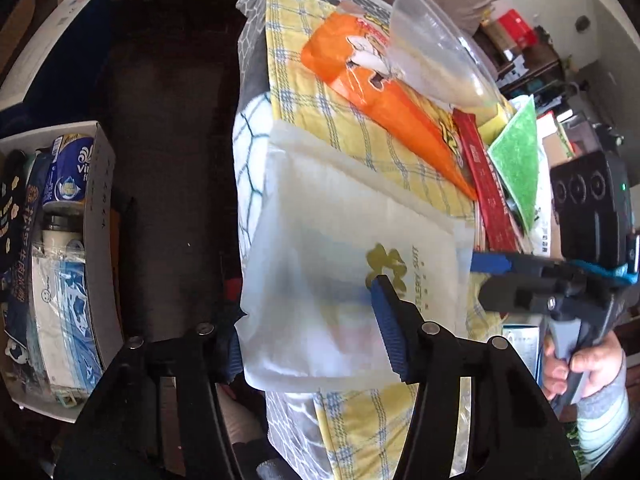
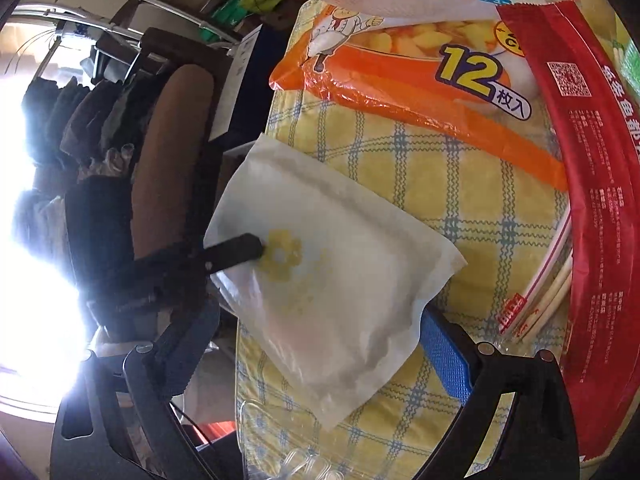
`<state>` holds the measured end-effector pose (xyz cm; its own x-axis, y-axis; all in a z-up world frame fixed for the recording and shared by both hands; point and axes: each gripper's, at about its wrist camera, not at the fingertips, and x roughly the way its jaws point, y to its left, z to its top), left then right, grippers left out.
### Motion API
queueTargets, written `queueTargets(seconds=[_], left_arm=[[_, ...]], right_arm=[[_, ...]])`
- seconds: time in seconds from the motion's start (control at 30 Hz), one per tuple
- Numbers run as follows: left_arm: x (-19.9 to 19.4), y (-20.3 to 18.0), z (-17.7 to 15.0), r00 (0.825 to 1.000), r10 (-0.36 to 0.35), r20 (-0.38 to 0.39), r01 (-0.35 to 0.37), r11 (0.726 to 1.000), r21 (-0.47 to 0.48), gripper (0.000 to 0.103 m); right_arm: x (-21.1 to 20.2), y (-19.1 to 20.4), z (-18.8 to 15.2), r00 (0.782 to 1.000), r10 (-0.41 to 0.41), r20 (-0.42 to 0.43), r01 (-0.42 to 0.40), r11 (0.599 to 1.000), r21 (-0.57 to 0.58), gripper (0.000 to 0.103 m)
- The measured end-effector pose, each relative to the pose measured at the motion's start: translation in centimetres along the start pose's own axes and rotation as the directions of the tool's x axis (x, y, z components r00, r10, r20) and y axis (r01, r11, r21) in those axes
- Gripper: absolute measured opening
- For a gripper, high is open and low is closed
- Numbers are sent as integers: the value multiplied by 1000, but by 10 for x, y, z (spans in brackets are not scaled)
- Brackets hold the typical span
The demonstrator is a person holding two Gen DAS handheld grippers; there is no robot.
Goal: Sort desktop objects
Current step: 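Close the right gripper on the white CUTLERY SUIT pouch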
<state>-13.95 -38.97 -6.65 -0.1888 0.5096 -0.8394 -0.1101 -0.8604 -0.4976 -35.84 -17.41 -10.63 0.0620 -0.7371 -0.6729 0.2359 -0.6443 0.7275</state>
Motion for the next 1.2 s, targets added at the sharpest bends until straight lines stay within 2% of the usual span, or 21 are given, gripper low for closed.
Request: queueTargets(seconds=[0.1, 0.17, 0.23, 0.3, 0.37, 0.4, 0.43, 0.47, 0.53, 0.57, 0.63, 0.73, 0.83, 0.97, 1.07, 1.2], left_arm=[[-1, -9, -16, 999, -11, -32, 12, 1000, 12, 52], [-6, -11, -21, 1000, 6, -27, -5, 1000, 12, 57], [-18, 0, -20, 1000, -1, 18, 2, 999, -43, 75], [-29, 16, -13, 997, -25, 74, 33, 993, -110, 80], [-27, 28, -6, 997, -37, 72, 47, 988, -146, 80], [-22, 30, -3, 998, -35, 59, 44, 988, -149, 79], [-16, 32, -2, 999, -30, 43, 36, 988, -151, 77], [-11, 34, -1, 999, -24, 27, 28, 988, -153, 75], [-2, 33, -3, 1000, -30, 8, 31, 989, -146, 55], [-1, 32, -4, 999, -43, 10, 44, 988, -147, 54], [-5, 28, -8, 999, -38, 22, 41, 986, -161, 45], [-14, 12, -13, 1000, -20, 23, 23, 990, -142, 45], [-28, -5, -17, 999, -30, 36, 34, 990, -133, 45], [-55, -38, -18, 996, -56, 66, 63, 992, -105, 45], [-69, -71, -12, 996, -51, 69, 56, 995, -79, 45], [-81, -115, -5, 992, -103, 73, 108, 992, -61, 44]], right_arm=[[-3, 2, 12, 999, -33, 29, 34, 999, -31, 99], [-7, 0, 18, 997, -65, 38, 66, 997, -41, 98], [-11, -3, 19, 994, -102, 44, 105, 993, -50, 98], [-14, -4, 17, 993, -110, 45, 112, 992, -63, 98], [-12, -6, 14, 993, -116, 36, 118, 991, -65, 97], [-10, -8, 12, 994, -110, 25, 111, 992, -64, 94], [-7, -8, 10, 994, -109, 15, 110, 992, -65, 83], [-4, -8, 8, 992, -129, 14, 129, 989, -73, 78], [-3, -4, 6, 990, -139, 24, 140, 985, -100, 76], [-3, -3, 6, 990, -142, 22, 144, 984, -105, 73], [-4, -3, 6, 990, -139, 20, 140, 984, -107, 70], [-4, 0, 7, 999, -50, 0, 50, 995, -84, 50], [-9, 14, 7, 996, -89, 14, 90, 986, -139, 51], [-32, 25, 6, 999, -34, 34, 39, 988, -151, 50], [-58, 39, 5, 998, -22, 56, 32, 980, -195, 50], [-95, 49, 2, 996, -1, 92, 22, 973, -230, 48]])
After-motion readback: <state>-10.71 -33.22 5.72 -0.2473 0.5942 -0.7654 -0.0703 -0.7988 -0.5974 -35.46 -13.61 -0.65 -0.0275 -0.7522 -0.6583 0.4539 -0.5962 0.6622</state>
